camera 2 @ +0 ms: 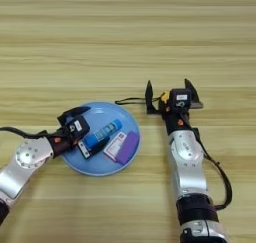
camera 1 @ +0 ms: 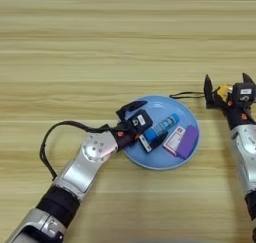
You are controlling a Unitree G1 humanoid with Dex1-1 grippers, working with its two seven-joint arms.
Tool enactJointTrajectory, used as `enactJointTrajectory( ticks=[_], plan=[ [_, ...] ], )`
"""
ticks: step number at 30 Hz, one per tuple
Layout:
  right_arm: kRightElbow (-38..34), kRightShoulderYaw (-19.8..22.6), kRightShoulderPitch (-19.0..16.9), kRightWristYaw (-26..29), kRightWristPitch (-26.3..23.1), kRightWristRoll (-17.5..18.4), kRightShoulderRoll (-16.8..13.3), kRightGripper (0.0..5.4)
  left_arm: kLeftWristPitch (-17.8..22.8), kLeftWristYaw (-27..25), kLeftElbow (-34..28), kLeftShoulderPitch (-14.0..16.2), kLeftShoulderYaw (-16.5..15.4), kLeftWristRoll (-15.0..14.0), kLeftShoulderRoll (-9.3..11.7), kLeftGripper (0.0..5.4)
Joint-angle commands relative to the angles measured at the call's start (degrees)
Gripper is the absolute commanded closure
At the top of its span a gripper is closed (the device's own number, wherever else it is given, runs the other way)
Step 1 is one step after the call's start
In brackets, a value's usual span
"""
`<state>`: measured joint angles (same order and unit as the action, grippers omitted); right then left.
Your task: Move the objects on the table
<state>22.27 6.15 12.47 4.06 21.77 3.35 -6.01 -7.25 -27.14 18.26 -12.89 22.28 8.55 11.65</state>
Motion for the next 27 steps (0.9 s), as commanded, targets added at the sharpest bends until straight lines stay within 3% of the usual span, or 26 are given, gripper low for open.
enactJointTrajectory(
  ticks=[1,6,27],
  plan=[
    [-0.49,-0.01,-0.31,-0.31,-0.86,-0.18,0.15,0.02,1.56,0.06,2.70,0.91,0.00,1.39,0.76,0.00],
    [-0.59,-0.02,-0.33,-0.37,-0.89,-0.19,0.19,0.02,1.40,0.15,3.30,0.56,-0.30,1.42,0.62,0.00],
    [-1.10,-0.17,-0.38,-0.73,-1.10,-0.36,0.49,0.00,0.92,-0.71,7.74,-0.19,-0.17,1.69,0.19,2.17]
  ],
)
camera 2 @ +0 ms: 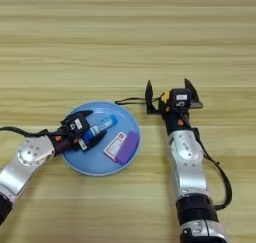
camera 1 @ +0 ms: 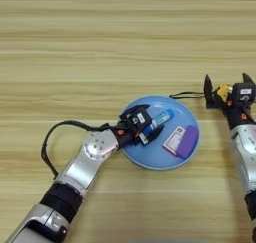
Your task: Move the objects on the table
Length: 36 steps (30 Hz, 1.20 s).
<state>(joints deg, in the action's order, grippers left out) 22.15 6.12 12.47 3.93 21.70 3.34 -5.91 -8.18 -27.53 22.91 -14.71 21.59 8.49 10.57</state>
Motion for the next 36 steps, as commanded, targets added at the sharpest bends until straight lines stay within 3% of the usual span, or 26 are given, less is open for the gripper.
enactJointTrajectory(
  ticks=[1,18,26,36],
  plan=[
    [-1.00,-0.15,-0.38,-0.59,-1.04,-0.33,0.38,0.00,1.82,-0.31,3.14,1.62,0.50,1.73,1.23,2.27],
    [-1.03,-0.10,-0.42,-0.62,-1.09,-0.36,0.33,0.00,0.80,0.31,5.24,1.03,-0.44,1.31,0.61,4.00],
    [-0.97,-0.01,-0.48,-0.55,-1.01,-0.29,0.25,0.00,0.20,0.34,5.57,0.85,-1.44,0.23,-0.04,4.03],
    [-0.87,0.22,-0.56,-0.25,-0.99,-0.06,-0.03,0.00,0.97,1.26,0.92,0.14,-7.52,-6.37,-3.19,4.03]
  ],
)
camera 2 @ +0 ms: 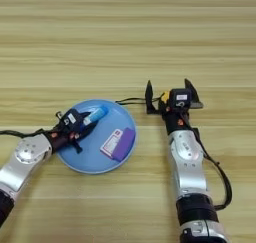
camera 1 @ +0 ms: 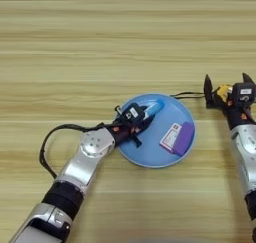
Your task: Move the objects on the table
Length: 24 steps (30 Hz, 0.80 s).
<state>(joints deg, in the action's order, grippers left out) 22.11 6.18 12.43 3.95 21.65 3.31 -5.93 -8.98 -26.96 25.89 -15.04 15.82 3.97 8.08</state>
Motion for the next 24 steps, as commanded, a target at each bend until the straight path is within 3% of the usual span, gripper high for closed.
enactJointTrajectory(
  ticks=[1,6,15,20,24],
  plan=[
    [-0.81,0.19,-0.54,-0.25,-0.93,-0.01,-0.05,0.00,2.05,0.91,-3.08,0.60,-2.24,-2.32,-1.06,4.03],
    [-0.67,0.29,-0.51,-0.17,-0.88,0.05,-0.13,0.00,4.61,1.52,-8.56,1.49,-3.74,-4.01,-2.10,4.04],
    [-0.55,0.35,-0.49,-0.10,-0.85,0.07,-0.18,0.00,7.20,2.88,-12.73,1.84,-5.26,-4.78,-2.42,4.04],
    [-0.57,0.37,-0.49,-0.09,-0.83,0.08,-0.17,0.00,7.24,4.78,-11.48,0.49,-7.61,-4.63,-1.76,4.04],
    [-0.52,0.37,-0.42,-0.13,-0.82,0.06,-0.15,0.00,5.10,8.41,-6.20,-2.00,-10.45,-3.60,-0.94,4.04]
  ],
)
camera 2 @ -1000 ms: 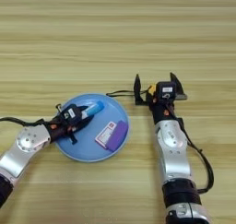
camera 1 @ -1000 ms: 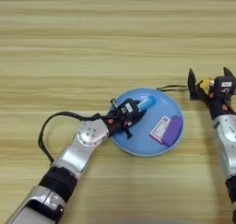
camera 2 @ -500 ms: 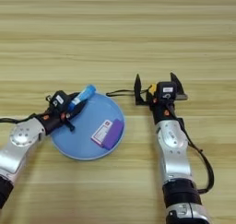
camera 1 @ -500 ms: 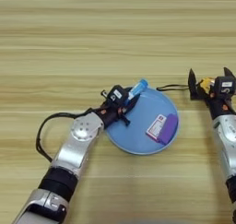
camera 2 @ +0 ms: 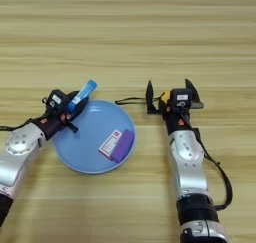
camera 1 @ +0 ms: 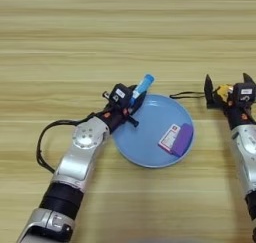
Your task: Move the objects on the table
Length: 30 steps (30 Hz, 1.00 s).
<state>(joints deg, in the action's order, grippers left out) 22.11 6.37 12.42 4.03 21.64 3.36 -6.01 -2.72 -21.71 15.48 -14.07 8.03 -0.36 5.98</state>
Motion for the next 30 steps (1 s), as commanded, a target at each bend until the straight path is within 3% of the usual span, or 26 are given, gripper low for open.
enactJointTrajectory(
  ticks=[1,11,30],
  plan=[
    [-0.51,0.18,-0.40,-0.21,-0.82,0.00,-0.06,0.00,-1.68,4.08,5.47,-3.55,-3.33,0.83,1.30,4.04],
    [-0.50,0.21,-0.43,-0.11,-0.83,0.04,-0.10,0.00,-5.57,10.39,15.05,-7.24,-8.53,0.36,2.18,4.04],
    [-0.51,0.19,-0.38,-0.20,-0.92,-0.01,-0.03,0.00,-7.09,10.86,23.46,-8.74,-8.46,0.54,2.05,4.04]
  ],
)
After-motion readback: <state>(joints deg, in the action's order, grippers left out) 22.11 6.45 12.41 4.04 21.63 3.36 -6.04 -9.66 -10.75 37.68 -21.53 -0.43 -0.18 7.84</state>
